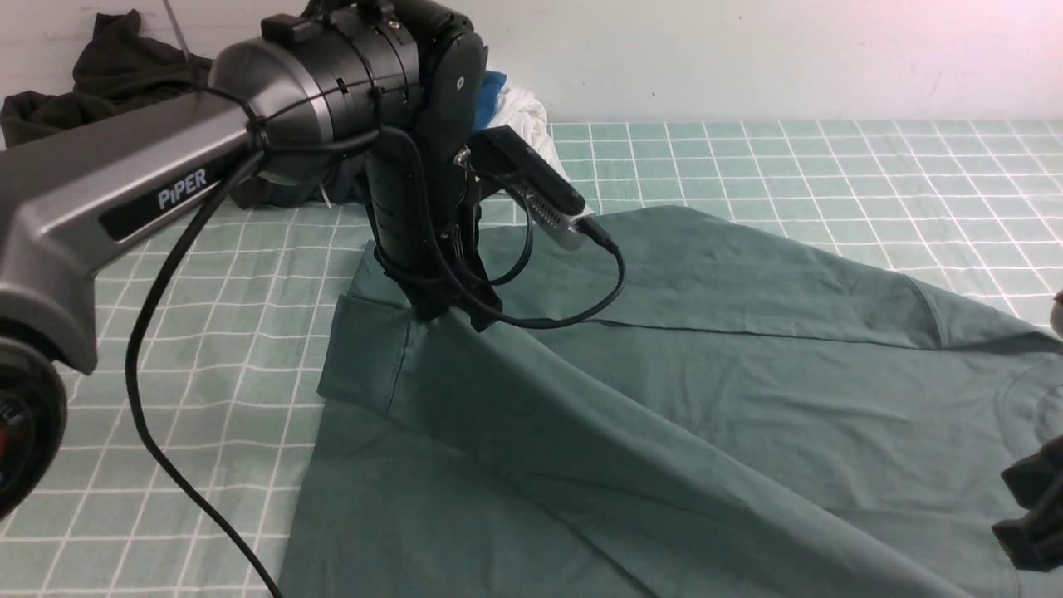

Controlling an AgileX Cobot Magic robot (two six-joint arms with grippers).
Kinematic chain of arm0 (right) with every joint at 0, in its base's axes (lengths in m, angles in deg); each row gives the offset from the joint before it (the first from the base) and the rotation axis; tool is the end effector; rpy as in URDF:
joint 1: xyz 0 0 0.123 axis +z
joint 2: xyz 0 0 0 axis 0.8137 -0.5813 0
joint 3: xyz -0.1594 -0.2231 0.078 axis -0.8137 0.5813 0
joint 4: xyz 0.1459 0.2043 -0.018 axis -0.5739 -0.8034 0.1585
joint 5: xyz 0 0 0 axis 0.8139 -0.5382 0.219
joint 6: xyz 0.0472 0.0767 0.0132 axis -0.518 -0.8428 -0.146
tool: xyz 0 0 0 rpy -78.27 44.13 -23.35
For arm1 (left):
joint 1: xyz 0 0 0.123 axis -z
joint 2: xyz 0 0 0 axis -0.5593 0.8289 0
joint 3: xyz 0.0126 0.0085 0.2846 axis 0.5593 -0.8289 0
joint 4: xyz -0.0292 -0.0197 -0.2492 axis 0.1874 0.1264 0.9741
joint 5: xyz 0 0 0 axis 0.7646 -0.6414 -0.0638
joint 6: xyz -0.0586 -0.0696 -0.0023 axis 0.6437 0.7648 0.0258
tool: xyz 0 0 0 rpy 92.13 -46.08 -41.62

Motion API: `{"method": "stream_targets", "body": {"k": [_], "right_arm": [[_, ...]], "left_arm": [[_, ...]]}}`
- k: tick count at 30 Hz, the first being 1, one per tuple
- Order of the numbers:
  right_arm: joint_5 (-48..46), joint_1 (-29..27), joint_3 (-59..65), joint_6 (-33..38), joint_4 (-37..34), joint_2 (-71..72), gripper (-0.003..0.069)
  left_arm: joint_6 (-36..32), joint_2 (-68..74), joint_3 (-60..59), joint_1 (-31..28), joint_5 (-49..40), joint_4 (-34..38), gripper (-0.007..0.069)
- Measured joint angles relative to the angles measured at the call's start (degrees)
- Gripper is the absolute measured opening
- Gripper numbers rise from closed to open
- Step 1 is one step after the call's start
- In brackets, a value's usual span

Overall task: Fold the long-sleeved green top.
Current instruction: Use the left arm to drag and place the cuff at the centered position on the left edge of the fabric, then use the left arm to clamp the cuff farthest from it

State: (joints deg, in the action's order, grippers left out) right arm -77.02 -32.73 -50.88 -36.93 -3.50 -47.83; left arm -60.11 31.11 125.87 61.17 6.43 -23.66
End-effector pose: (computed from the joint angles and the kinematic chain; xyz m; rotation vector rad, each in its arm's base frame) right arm 0.1567 0.0489 0.2924 -0.4732 2.6418 -0.0727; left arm 0.3880 -0.1869 0.2561 1.2065 2.6569 0.1602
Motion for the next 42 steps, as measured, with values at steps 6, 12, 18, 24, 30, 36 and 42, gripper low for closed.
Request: {"method": "stream_targets", "body": {"k": [6,12,18,24,30,36,42], "right_arm": [[1.27,0.0,0.0,-2.24,1.41,0.0,-0.0014],[4.33,0.0,0.0,-2.28,1.55,-0.04,-0.0014],[7.51,0.0,0.0,-2.44,3.19,-0.3,-0.0014],[8.63,0.0,0.0,-2.46,3.84,-4.16,-0.0014],[9.2,0.0,0.0,-2.46,3.89,-9.51,-0.0014],[10.29,0.0,0.0,-2.62,3.94,-11.08,-0.0014],[10.44,0.0,0.0,-2.61,3.99,-11.13,-0.0014]], "left_arm": [[-0.18,3.83,0.28,-1.48,1.67,1.33,0.0046],[2.61,5.34,1.33,-1.88,5.33,1.33,0.0213],[11.5,7.13,7.37,-5.79,5.54,2.12,0.0407],[15.29,10.87,10.88,-13.37,9.34,4.9,0.0451],[15.64,15.37,11.15,-17.52,15.76,8.06,0.0451],[16.53,18.25,11.15,-18.19,19.84,10.48,0.0438],[16.76,18.85,11.21,-18.19,20.12,11.27,0.029]]}}
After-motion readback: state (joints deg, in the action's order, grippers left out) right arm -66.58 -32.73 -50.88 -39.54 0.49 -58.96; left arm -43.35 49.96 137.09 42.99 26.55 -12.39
